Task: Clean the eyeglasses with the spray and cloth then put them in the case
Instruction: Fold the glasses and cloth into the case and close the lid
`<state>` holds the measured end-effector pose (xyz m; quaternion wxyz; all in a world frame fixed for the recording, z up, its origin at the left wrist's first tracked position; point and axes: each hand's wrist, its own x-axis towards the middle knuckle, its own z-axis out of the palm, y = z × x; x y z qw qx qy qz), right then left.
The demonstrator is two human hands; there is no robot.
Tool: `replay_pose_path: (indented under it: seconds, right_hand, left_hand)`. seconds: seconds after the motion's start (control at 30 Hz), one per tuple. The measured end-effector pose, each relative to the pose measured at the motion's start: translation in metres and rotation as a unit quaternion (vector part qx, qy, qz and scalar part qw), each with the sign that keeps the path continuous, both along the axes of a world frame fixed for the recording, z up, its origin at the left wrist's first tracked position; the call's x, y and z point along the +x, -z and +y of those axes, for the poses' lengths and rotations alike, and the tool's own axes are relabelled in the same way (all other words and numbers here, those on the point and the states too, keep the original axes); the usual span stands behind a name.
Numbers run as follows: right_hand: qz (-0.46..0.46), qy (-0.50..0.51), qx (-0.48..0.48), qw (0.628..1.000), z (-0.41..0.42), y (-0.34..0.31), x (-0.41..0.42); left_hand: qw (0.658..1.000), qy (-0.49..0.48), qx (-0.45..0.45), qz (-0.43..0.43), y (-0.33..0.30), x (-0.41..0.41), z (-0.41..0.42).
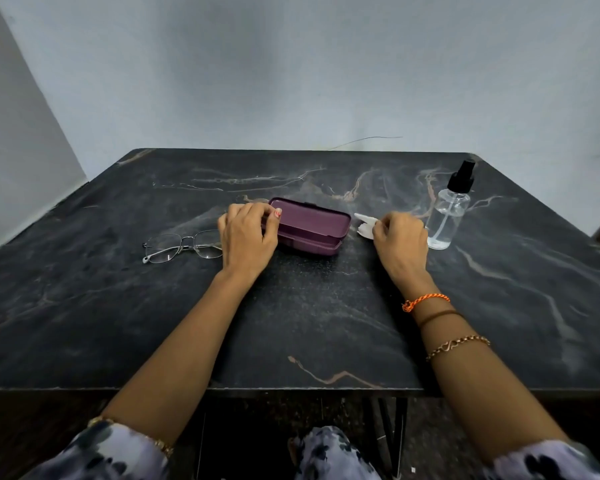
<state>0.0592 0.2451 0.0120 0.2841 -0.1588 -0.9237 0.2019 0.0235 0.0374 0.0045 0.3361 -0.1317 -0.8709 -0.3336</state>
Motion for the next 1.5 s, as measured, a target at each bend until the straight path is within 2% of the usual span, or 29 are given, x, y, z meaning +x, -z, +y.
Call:
replay_pose_path:
  seconds: [0.23, 0.37, 0.5, 0.6, 0.73, 0.87, 1.03, 1.13, 1.2, 1.3, 1.4, 1.5]
  right_hand:
    - [0.140, -0.006, -0.126, 0.982, 0.001, -0.005, 0.004]
    - [0.206, -0.028, -0.295, 0.932, -0.004, -0.018, 0.004]
    - [0.182, -0.126, -0.408, 0.886, -0.012, -0.028, 0.010]
    - [0.121, -0.227, -0.423, 0.869, -0.020, -0.042, 0.015]
    - [0.011, -0.295, -0.395, 0.870, -0.036, -0.057, 0.019]
    - [-0.054, -0.336, -0.392, 0.855, -0.051, -0.060, 0.021]
    - [-0.070, -0.360, -0.389, 0.845, -0.055, -0.059, 0.017]
    - [-0.140, -0.388, -0.380, 0.828, -0.048, -0.056, 0.015]
    - [-0.166, -0.376, -0.368, 0.834, -0.045, -0.054, 0.013]
    - [-0.112, -0.343, -0.393, 0.846, -0.042, -0.050, 0.009]
    - [-0.075, -0.328, -0.446, 0.829, -0.041, -0.045, 0.007]
    - [-0.059, -0.296, -0.488, 0.819, -0.041, -0.040, 0.004]
  left_hand:
    - [0.999, 0.036, 0.013, 0.010, 0.001, 0.004, 0.001]
    - [0.996, 0.073, 0.031, 0.033, -0.004, 0.008, 0.003]
    - [0.988, 0.133, 0.069, 0.047, -0.009, 0.013, 0.003]
    - [0.980, 0.152, 0.113, 0.060, -0.013, 0.015, 0.001]
    - [0.947, 0.223, 0.221, -0.070, -0.020, 0.014, -0.004]
    - [0.925, 0.245, 0.257, -0.138, -0.023, 0.012, -0.003]
    - [0.888, 0.229, 0.377, -0.128, -0.025, 0.010, -0.005]
    - [0.868, 0.218, 0.433, -0.108, -0.027, 0.007, -0.010]
    - [0.862, 0.208, 0.454, -0.087, -0.029, 0.006, -0.014]
    - [0.877, 0.185, 0.438, -0.072, -0.029, 0.003, -0.017]
    - [0.908, 0.155, 0.381, -0.081, -0.024, -0.001, -0.015]
    - [0.923, 0.122, 0.355, -0.082, -0.025, -0.005, -0.012]
